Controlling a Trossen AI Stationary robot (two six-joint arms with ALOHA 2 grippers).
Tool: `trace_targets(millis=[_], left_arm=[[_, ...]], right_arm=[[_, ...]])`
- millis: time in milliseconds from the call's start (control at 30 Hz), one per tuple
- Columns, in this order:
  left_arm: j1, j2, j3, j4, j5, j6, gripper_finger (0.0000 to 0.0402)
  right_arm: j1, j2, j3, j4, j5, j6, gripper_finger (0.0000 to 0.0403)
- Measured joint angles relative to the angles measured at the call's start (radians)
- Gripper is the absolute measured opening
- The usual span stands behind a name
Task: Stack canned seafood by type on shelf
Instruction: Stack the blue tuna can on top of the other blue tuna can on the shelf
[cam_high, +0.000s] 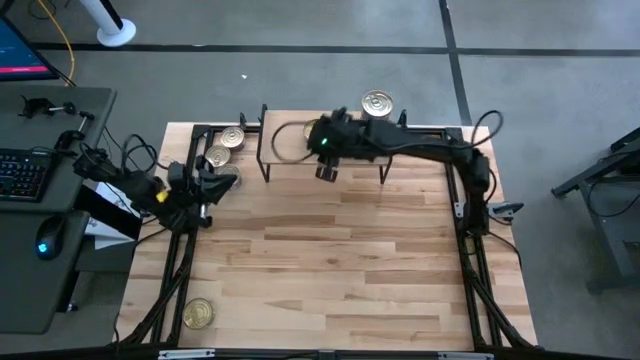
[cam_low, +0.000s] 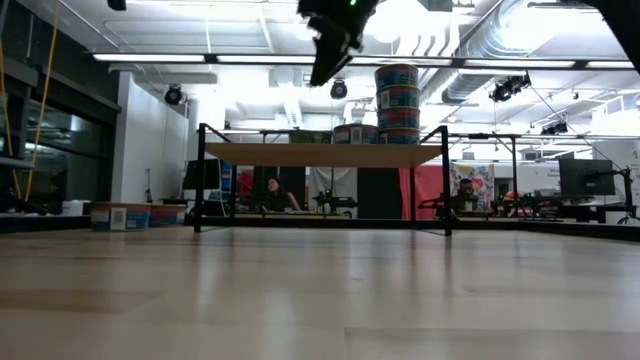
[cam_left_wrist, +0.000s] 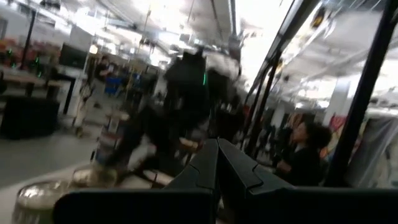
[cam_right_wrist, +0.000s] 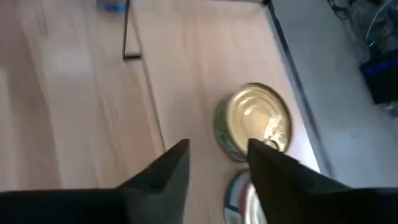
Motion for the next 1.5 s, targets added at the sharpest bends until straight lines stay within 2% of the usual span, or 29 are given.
trace_targets(millis=[200, 300, 367, 433, 533, 633, 700, 767, 833, 900, 1000, 1067, 1167, 1267, 1400, 1500], left_arm=[[0.000, 0.041, 0.000, -0.119, -0.051, -0.169, 0.0000], [0.013, 0.080, 0.006, -0.135, -0.128, -0.303, 0.0000], [0.042, 0.113, 0.061, -0.246, -0.154, -0.416, 0.0000], [0.084, 0.153, 0.164, -0.494, -0.121, -0.527, 0.0000], [0.171, 0.247, 0.370, -1.027, 0.014, -0.729, 0.0000], [0.259, 0.366, 0.520, -1.498, 0.146, -0.888, 0.0000], [0.295, 0.433, 0.554, -1.703, 0.172, -0.967, 0.0000], [0.313, 0.484, 0.547, -1.814, 0.175, -1.067, 0.0000], [0.329, 0.526, 0.508, -1.847, 0.193, -1.137, 0.0000], [0.351, 0.561, 0.453, -1.804, 0.229, -1.126, 0.0000], [0.430, 0.613, 0.359, -1.634, 0.305, -1.006, 0.0000], [0.509, 0.651, 0.314, -1.558, 0.317, -0.919, 0.0000], [0.653, 0.697, 0.264, -1.541, 0.258, -0.915, 0.0000], [0.760, 0.706, 0.202, -1.461, 0.244, -0.932, 0.0000], [0.812, 0.706, 0.113, -1.316, 0.246, -0.918, 0.0000], [0.831, 0.702, 0.088, -1.270, 0.227, -0.916, 0.0000]], right_arm=[[-0.041, -0.064, 0.000, -0.043, -0.079, 0.056, 0.0022], [-0.048, -0.077, 0.000, -0.070, -0.122, 0.079, 0.0013], [-0.047, -0.078, 0.000, -0.089, -0.139, 0.084, 0.0014], [-0.037, -0.077, -0.002, -0.109, -0.146, 0.088, 0.0005], [-0.016, -0.084, -0.029, -0.112, -0.163, 0.099, 0.0004], [0.012, -0.130, -0.112, -0.122, -0.174, 0.145, 0.0001], [0.039, -0.203, -0.219, -0.091, -0.179, 0.194, 0.0001], [0.076, -0.310, -0.374, -0.024, -0.164, 0.271, 0.0000], [0.124, -0.431, -0.553, 0.066, -0.148, 0.396, 0.0000], [0.183, -0.549, -0.732, 0.173, -0.125, 0.527, 0.0000], [0.266, -0.686, -0.941, 0.329, -0.108, 0.731, 0.0000], [0.309, -0.737, -1.026, 0.401, -0.098, 0.831, 0.0000], [0.364, -0.765, -1.076, 0.446, -0.049, 0.928, 0.0000], [0.403, -0.760, -1.067, 0.446, -0.020, 0.943, 0.0000], [0.431, -0.757, -1.035, 0.450, 0.023, 0.940, 0.0000], [0.441, -0.757, -1.019, 0.449, 0.052, 0.939, 0.0000]])
